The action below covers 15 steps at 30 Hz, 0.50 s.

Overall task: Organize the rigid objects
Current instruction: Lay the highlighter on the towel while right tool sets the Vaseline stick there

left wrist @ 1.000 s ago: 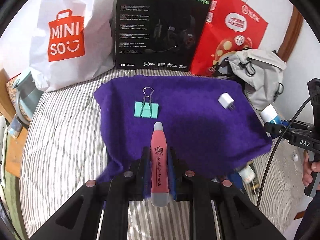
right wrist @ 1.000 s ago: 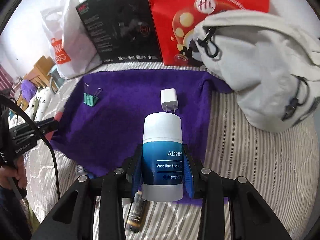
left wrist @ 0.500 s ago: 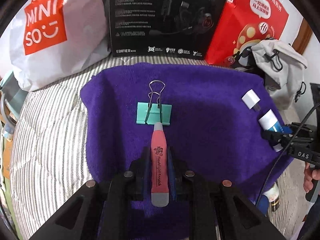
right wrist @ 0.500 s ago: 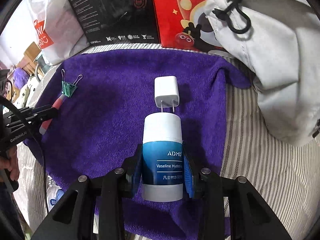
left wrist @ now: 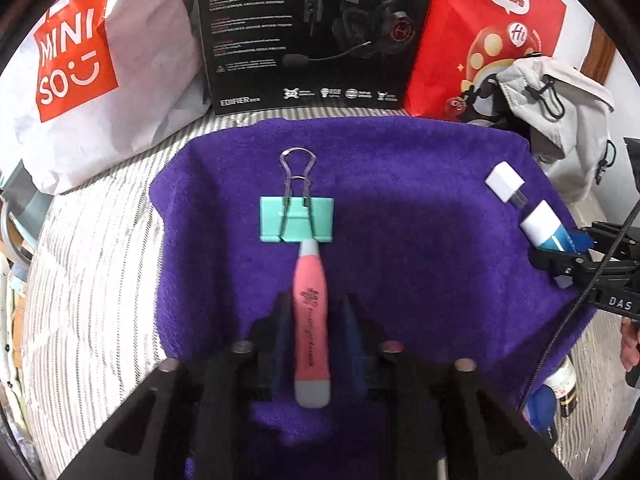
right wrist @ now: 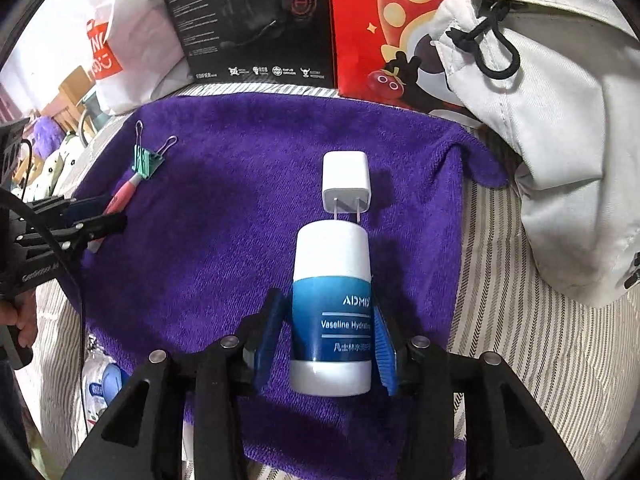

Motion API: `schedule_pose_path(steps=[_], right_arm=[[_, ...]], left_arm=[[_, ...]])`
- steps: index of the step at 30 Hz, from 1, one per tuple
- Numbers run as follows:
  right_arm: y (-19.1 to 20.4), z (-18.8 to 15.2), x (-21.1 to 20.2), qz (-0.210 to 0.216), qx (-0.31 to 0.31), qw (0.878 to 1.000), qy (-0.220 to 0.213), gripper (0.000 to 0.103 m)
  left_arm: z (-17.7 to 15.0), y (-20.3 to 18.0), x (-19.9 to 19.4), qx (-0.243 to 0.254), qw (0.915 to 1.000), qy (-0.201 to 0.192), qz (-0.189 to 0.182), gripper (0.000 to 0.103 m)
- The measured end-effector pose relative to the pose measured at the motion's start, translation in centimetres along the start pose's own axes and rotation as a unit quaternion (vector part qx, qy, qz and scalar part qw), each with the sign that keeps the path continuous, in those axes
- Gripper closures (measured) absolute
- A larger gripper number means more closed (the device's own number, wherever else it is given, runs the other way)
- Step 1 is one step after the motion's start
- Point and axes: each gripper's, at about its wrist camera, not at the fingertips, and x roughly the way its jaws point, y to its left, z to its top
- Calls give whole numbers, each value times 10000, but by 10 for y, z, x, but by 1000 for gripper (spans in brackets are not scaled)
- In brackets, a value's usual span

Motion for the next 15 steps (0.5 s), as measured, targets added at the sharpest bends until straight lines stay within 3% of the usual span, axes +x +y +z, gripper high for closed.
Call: schedule_pose_path(steps=[2, 3, 6, 8, 11, 15], right_arm=[[0, -3, -2, -19, -10, 10000, 15, 59], [0, -4, -3, -20, 6, 10000, 17, 59], [-3, -11, -11, 11, 155, 9999, 41, 54], [-5, -15, -21, 57, 270, 9996, -48, 52], [-5, -20, -39, -3, 353, 9992, -176, 40], [-5, -32, -74, -103, 467, 9980, -416, 35]], left_arm=[[-3, -6, 0, 90, 9999, 13, -43, 49], [-5, -8, 0, 136, 9999, 28, 6, 46], [-11, -14, -1, 271, 9994, 44, 228, 39], [-14, -13, -2, 192, 9995, 108, 233, 29], [-19, -11, -9, 144, 9996, 58, 239, 27], [-24, -10, -33, 38, 9995, -123, 275, 20]])
